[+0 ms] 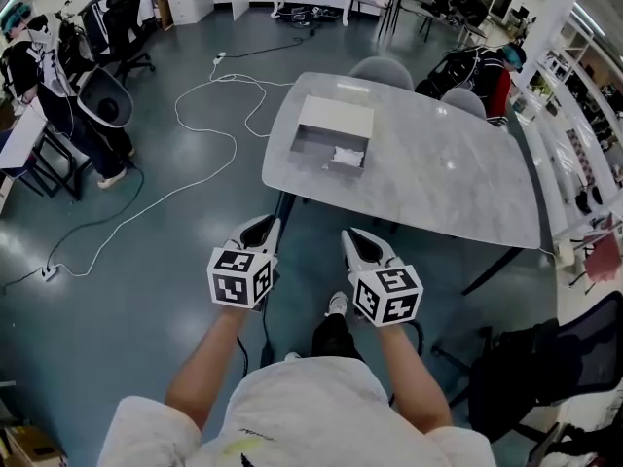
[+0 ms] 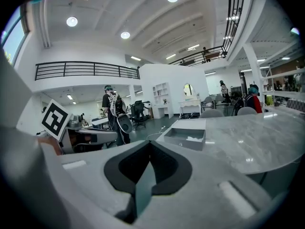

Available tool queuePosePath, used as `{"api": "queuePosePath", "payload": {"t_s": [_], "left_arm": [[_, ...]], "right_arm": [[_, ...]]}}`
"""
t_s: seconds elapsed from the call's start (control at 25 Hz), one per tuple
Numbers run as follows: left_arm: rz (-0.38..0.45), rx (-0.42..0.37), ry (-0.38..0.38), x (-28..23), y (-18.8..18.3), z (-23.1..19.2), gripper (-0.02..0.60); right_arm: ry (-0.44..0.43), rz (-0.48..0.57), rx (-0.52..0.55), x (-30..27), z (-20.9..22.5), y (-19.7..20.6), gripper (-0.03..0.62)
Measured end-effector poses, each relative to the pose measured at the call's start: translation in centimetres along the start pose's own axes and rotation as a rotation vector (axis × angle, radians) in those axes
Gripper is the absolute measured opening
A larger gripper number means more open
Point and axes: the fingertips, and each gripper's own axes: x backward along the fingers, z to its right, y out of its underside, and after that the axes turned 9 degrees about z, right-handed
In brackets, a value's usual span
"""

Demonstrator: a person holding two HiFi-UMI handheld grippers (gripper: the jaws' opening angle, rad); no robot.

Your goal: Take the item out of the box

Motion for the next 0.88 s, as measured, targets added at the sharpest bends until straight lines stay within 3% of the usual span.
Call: {"api": "queuePosePath", "payload": {"t_s": [0.24,0.88], "left_arm": [[-0.021,-0.011,0.010,-4.3,0.1,-0.1,0.026],[-0.080,-0.008,0.019,-19.5,-1.5,1.7,0.026]], "right_arm": [[-0.016,0.002,-0.004,-3.3,2.7,-0.2,0.005],[-0.031,-0.037,-0.031,-10.5,15.4,-3.4,0.005]]}}
